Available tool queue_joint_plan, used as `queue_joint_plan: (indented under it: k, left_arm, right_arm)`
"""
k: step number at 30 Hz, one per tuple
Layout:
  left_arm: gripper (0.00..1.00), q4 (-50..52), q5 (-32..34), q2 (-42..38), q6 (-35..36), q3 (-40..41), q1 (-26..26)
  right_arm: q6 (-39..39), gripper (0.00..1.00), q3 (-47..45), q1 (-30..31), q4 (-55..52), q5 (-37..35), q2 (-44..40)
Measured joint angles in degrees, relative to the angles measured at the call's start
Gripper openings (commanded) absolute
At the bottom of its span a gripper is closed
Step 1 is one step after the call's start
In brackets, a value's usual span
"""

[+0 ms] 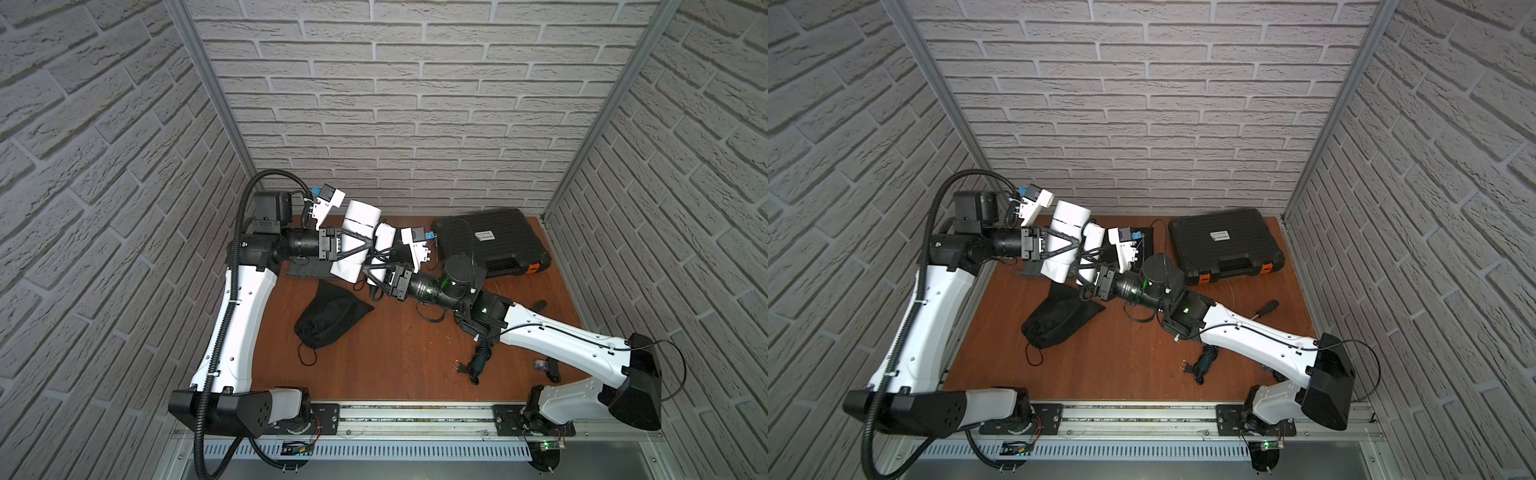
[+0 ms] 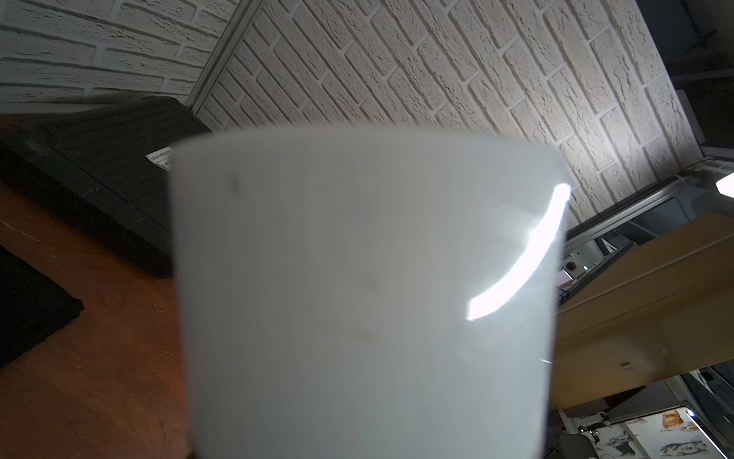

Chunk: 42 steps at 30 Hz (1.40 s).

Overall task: Pack away hair dryers
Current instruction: Adjust the hair dryer, then pick up the drawstring bag from the corner of the board.

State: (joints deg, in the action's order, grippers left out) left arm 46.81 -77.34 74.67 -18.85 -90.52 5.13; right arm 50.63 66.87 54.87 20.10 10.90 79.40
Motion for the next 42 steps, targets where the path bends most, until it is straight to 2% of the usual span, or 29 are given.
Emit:
queue_joint_plan:
  k: [2, 4, 7, 8, 16, 27, 30, 33, 37, 42]
  left_arm:
    - [0.36, -0.39, -0.02, -0.15, -0.20, 0.39, -0.04]
    - [0.64, -0.68, -0.13, -0.17, -0.28, 0.63, -0.07]
    - [0.94, -0.50, 0.07, -0.24, -0.11, 1.03, -0.15]
    - [0.98, -0.35, 0.26, -0.24, -0.20, 1.03, -0.26]
    - [0.98, 2.75, 4.44, -0.24, 2.86, 0.85, -0.98]
    - [0.98, 9.01, 17.94, -1.55, 10.21, -0.85, -2.69]
    - [0.97, 10.38, 25.22, -2.21, 11.78, -1.27, -3.85]
    - [0.94, 12.74, 35.58, -2.16, 16.81, -2.10, -5.81]
    - [0.91, 15.02, 51.39, -0.70, 27.41, -2.21, -7.58]
    - [0.90, 13.75, 65.61, 4.98, 39.95, 0.02, -10.23]
  right_arm:
    - [-0.02, 0.06, -0.02, 0.00, -0.11, -0.11, -0.02]
    - [-0.07, 0.03, -0.13, 0.00, -0.20, -0.33, -0.15]
    - [-0.35, 0.03, -0.74, 0.00, -0.37, -0.79, -0.57]
    - [-0.50, 0.03, -0.92, 0.00, -0.59, -0.98, -0.76]
    - [-1.75, 0.03, -1.40, 0.00, -3.85, -3.67, -3.17]
    - [-4.57, 0.03, -3.61, -1.97, -15.23, -12.79, -10.56]
    - [-6.03, 0.02, -3.48, -2.49, -18.97, -14.91, -13.03]
    - [-7.63, 0.02, -2.95, -2.89, -23.08, -16.48, -14.80]
    - [-9.53, 0.02, -2.27, -3.04, -28.15, -18.25, -16.28]
    - [-11.08, 0.02, -2.29, -3.15, -32.30, -20.06, -17.53]
